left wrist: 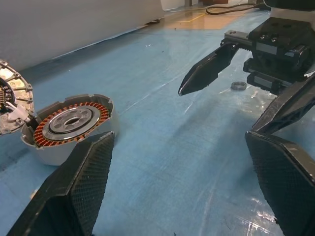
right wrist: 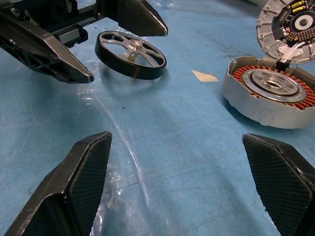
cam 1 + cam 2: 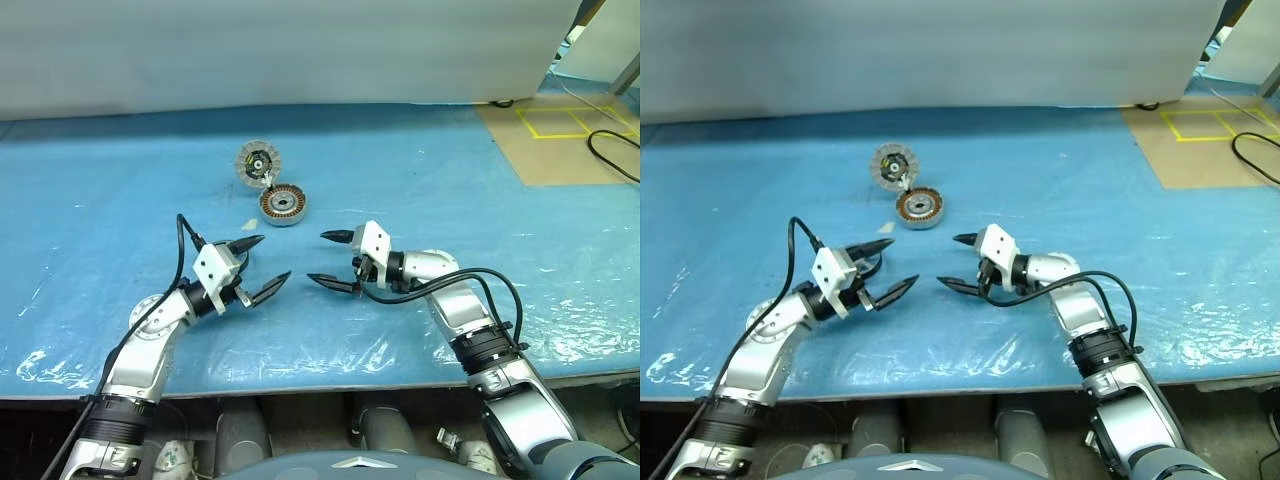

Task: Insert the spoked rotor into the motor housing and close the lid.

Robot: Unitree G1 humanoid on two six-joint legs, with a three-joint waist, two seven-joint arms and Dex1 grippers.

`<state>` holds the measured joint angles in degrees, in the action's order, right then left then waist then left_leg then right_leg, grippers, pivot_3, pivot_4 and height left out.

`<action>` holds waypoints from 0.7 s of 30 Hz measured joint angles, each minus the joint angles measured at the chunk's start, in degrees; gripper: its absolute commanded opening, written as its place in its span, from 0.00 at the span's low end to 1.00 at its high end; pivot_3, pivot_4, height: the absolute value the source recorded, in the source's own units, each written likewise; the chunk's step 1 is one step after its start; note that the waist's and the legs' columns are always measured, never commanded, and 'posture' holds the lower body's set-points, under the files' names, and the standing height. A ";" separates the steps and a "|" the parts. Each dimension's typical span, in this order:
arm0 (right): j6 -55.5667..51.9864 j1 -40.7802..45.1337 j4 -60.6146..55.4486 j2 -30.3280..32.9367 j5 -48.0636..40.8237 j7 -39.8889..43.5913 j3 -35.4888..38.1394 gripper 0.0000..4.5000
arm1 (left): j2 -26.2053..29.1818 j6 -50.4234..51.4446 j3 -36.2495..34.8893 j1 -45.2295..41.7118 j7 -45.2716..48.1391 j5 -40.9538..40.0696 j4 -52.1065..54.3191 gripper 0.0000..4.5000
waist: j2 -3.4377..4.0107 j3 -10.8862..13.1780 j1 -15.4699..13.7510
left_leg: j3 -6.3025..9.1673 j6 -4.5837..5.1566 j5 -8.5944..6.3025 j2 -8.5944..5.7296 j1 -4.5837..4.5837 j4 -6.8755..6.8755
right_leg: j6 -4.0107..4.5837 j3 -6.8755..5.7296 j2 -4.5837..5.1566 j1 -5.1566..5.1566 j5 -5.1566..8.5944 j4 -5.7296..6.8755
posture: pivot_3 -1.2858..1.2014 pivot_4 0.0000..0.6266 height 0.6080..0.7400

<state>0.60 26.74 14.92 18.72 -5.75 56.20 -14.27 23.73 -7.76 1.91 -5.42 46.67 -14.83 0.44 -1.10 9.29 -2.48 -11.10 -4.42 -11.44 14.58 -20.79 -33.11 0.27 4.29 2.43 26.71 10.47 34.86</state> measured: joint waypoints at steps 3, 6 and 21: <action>0.02 0.00 0.00 0.02 0.00 0.01 0.00 1.00 | 0.00 -0.01 0.00 0.01 -0.01 0.00 0.03 0.99 | 0.00 0.00 0.01 | 0.00 0.00 0.00 0.00 0.01 0.00 | 0.00 0.00 0.00 0.00 0.00 0.00 | 0.52 0.24 1.00; 0.02 0.00 0.00 0.02 0.00 -0.01 0.00 1.00 | 0.00 -0.02 -0.01 0.01 -0.01 -0.01 0.03 0.99 | 0.00 0.00 0.01 | 0.00 0.00 0.00 0.00 0.00 0.00 | 0.00 0.00 0.00 0.00 0.00 0.00 | 0.52 0.24 1.00; 0.32 0.66 0.27 -0.22 0.01 0.06 -0.01 1.00 | 0.00 -0.03 -0.01 0.02 -0.01 -0.01 0.03 0.99 | 0.00 0.00 0.01 | 0.00 0.00 0.00 0.00 0.00 0.00 | 0.00 0.00 0.00 0.00 0.00 0.00 | 0.52 0.24 1.00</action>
<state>0.92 27.40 15.19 18.50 -5.74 56.26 -14.27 23.74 -7.79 1.91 -5.40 46.67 -14.84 0.47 -1.10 9.29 -2.46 -11.10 -4.43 -11.44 14.58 -20.78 -33.11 0.27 4.29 2.43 26.71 10.47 34.85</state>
